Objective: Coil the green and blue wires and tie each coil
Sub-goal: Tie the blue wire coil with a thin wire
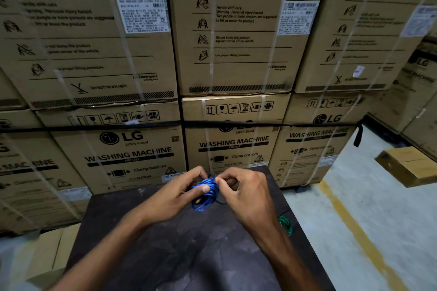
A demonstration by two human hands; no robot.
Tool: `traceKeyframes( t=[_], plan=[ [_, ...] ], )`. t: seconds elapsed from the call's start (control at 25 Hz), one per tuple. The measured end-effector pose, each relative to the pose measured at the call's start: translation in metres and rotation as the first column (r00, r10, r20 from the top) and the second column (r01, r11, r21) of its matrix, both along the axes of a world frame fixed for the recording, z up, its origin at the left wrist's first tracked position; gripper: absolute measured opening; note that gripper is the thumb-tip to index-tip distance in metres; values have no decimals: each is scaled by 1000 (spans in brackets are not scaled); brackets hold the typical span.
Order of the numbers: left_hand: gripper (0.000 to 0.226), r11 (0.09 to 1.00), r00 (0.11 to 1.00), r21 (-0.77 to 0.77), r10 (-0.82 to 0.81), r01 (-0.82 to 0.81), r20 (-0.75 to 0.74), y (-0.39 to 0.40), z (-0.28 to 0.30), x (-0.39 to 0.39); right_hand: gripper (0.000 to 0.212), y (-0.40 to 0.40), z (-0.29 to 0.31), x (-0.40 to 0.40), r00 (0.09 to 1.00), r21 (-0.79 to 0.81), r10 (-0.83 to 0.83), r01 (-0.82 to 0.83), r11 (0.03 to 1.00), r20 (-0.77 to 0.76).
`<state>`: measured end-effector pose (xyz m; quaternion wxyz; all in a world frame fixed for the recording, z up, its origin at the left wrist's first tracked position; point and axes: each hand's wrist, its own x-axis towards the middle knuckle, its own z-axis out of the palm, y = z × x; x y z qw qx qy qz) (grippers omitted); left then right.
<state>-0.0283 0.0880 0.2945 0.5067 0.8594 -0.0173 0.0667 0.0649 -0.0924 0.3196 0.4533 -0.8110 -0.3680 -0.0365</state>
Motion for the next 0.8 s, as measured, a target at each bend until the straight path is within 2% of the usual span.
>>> traceKeyframes(
  t=[0.2, 0.4, 0.6, 0.8],
  plan=[
    [12, 995, 1000, 101, -14, 12, 16, -1, 0, 0, 8, 4, 0, 2, 1000, -19, -17, 16, 1000, -23],
    [17, 999, 1000, -45, -1, 1, 7, 3, -2, 0, 10, -5, 4, -2, 999, 10, -9, 9, 1000, -30],
    [16, 999, 1000, -52, -10, 10, 6, 3, -3, 2, 8, -8, 7, -4, 1000, -37, 13, -14, 999, -19],
    [14, 1000, 1000, -10, -5, 6, 11, 1, -2, 2, 8, -6, 6, -4, 1000, -19, 7, -7, 1000, -15]
  ],
)
